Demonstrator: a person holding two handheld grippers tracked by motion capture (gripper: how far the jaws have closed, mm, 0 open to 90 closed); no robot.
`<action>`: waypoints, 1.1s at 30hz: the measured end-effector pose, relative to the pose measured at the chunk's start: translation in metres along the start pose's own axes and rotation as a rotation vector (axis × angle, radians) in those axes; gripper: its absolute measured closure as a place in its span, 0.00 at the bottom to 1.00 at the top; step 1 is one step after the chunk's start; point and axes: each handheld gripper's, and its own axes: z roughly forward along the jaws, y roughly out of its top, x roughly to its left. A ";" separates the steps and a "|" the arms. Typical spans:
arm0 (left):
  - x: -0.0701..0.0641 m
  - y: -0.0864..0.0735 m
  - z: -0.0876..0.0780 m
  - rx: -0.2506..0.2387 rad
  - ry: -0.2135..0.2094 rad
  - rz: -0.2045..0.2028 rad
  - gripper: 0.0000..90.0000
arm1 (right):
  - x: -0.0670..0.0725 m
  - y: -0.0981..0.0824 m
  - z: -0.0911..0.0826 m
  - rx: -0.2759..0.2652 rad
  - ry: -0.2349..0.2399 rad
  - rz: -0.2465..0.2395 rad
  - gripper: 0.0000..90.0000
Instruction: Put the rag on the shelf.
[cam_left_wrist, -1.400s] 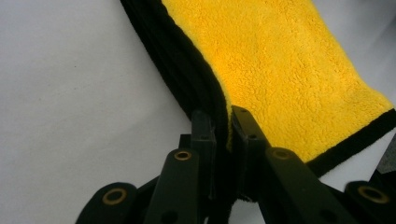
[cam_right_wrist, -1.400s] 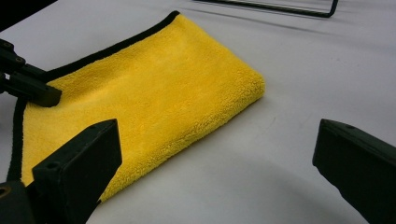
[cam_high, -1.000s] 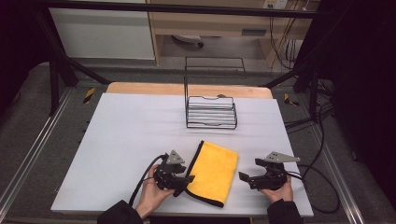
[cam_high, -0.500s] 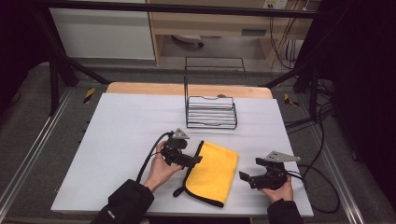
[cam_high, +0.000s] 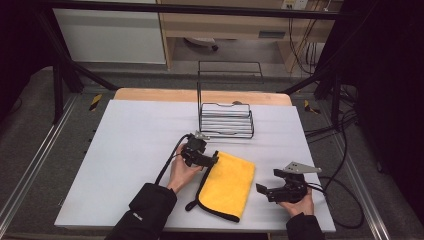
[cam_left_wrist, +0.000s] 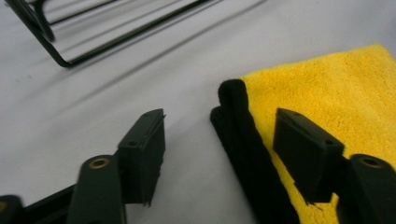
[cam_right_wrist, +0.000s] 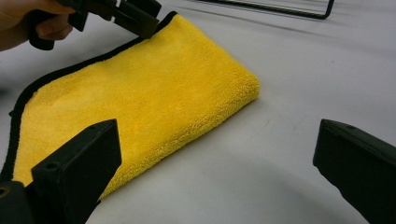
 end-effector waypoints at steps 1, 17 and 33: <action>0.001 0.000 0.002 0.004 -0.010 -0.013 0.42 | 0.000 0.000 0.000 0.001 -0.001 0.001 0.02; -0.010 0.004 0.014 0.029 -0.039 -0.071 0.75 | -0.001 0.001 0.001 0.001 0.006 0.003 0.02; -0.013 0.000 -0.005 -0.023 -0.022 -0.070 0.91 | -0.002 0.004 0.004 -0.006 -0.009 0.014 0.04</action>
